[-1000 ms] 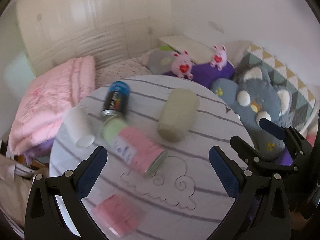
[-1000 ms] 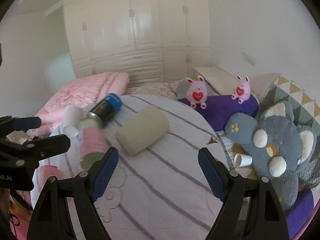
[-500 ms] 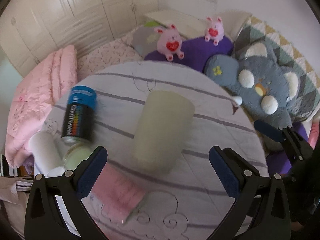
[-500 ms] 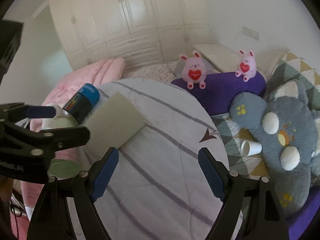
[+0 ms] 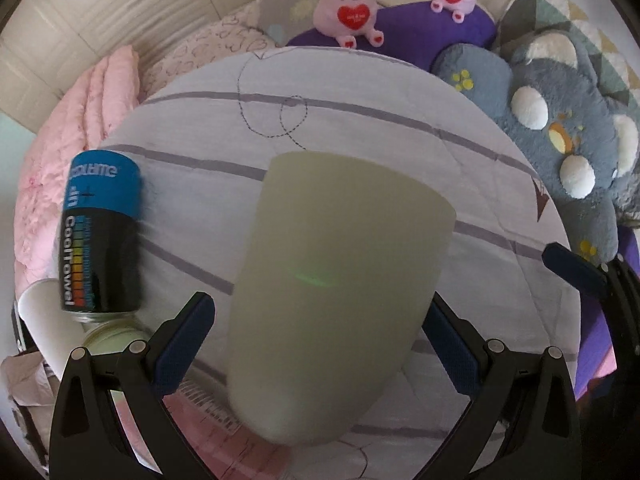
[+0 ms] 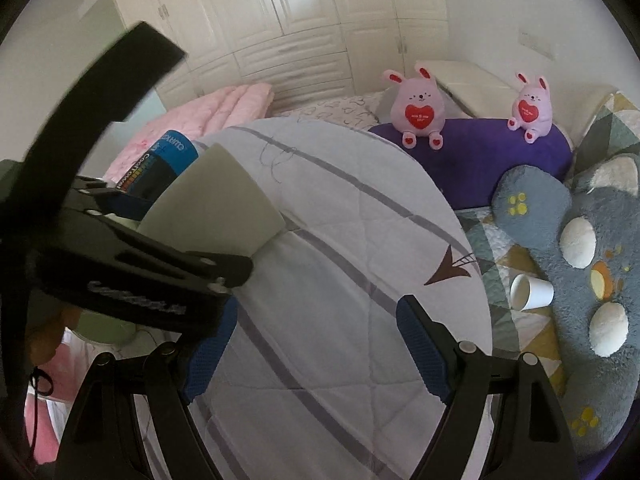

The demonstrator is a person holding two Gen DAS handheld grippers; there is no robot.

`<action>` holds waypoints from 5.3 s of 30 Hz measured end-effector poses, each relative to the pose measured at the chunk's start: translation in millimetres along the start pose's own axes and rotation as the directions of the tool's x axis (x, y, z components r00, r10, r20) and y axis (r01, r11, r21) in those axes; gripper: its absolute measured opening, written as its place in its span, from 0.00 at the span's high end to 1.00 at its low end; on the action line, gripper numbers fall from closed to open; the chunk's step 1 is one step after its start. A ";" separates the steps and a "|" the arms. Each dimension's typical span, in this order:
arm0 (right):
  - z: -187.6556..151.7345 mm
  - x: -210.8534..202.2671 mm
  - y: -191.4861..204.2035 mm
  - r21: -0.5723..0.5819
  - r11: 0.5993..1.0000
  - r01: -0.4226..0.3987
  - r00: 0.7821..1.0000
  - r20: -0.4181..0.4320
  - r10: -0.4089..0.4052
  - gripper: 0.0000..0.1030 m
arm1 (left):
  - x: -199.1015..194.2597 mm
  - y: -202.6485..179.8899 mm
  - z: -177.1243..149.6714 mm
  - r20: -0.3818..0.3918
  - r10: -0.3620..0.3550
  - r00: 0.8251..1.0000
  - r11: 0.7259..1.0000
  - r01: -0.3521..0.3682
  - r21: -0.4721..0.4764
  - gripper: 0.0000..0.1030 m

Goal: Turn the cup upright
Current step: 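Close the right gripper on the pale green cup's base end, then lift the green cup with the right gripper and rotate it rim-up, then lower the upright green cup onto the tablecloth with the right gripper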

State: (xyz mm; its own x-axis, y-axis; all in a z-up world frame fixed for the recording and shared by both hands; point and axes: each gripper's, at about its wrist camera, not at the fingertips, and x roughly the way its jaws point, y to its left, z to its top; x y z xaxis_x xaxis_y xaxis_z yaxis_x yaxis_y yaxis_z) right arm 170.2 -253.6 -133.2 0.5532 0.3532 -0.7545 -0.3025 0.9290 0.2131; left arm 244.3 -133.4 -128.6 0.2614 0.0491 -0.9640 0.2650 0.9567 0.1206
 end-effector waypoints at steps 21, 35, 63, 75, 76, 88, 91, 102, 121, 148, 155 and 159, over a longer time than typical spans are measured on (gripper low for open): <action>-15.9 -49.1 17.0 -0.002 1.000 0.025 1.000 0.003 -0.025 0.19 | -86.2 0.4 -81.4 0.116 -0.160 0.980 0.981 0.171 -0.087 0.19; -55.9 -62.1 68.2 -0.152 0.984 0.088 0.991 -0.083 -0.102 0.19 | -91.3 29.4 -185.4 0.120 -0.164 0.979 0.953 0.189 -0.238 0.19; -48.5 -75.3 100.8 0.104 0.988 -0.118 0.975 -0.179 0.136 0.19 | -113.8 59.1 -251.4 0.244 -0.141 0.959 0.948 0.202 -0.246 0.09; -64.8 -43.0 118.4 0.328 0.922 -0.206 0.904 -0.297 0.308 0.20 | -106.6 60.3 -265.9 0.254 -0.172 0.952 0.943 0.234 -0.238 0.08; -65.2 -41.1 121.0 0.324 0.925 -0.200 0.904 -0.304 0.302 0.20 | -106.7 60.0 -266.6 0.254 -0.173 0.952 0.943 0.235 -0.236 0.08; -61.2 -21.2 125.9 0.355 0.918 -0.178 0.886 -0.348 0.306 0.20 | -101.5 65.7 -263.4 0.258 -0.201 0.945 0.939 0.261 -0.224 0.08; -60.7 -13.9 126.7 0.364 0.914 -0.177 0.879 -0.359 0.314 0.20 | -100.7 64.6 -262.5 0.256 -0.200 0.946 0.942 0.257 -0.214 0.08; -61.8 10.6 127.2 0.403 0.881 -0.248 0.837 -0.369 0.405 0.18 | -96.1 62.4 -259.8 0.239 -0.186 0.953 0.953 0.235 -0.192 0.08; -29.3 -41.3 84.8 0.165 0.957 -0.240 0.955 -0.136 0.263 0.21 | -94.4 34.3 -214.5 0.243 -0.179 0.953 0.966 0.217 -0.141 0.08; -30.9 -59.0 88.9 -0.248 0.969 -0.005 0.987 0.156 0.046 0.21 | -66.4 15.5 -173.8 0.194 -0.035 0.980 0.978 0.073 -0.196 0.07; -37.6 -62.6 103.2 -0.333 0.943 0.022 0.983 0.179 0.041 0.20 | -67.0 19.0 -187.4 0.186 -0.016 0.982 0.978 0.054 -0.201 0.07; -37.7 -67.2 111.3 -0.347 0.938 0.027 0.983 0.179 0.038 0.20 | -68.1 24.4 -191.3 0.186 -0.011 0.982 0.975 0.052 -0.216 0.07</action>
State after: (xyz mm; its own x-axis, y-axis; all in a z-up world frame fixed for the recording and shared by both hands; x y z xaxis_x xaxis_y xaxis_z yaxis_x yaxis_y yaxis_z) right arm 70.1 -178.1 -82.1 0.6716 0.4021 -0.6223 -0.5375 0.8425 -0.0358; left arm 55.5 -58.5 -105.3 0.4265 -0.0159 -0.9043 0.0713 0.9973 0.0161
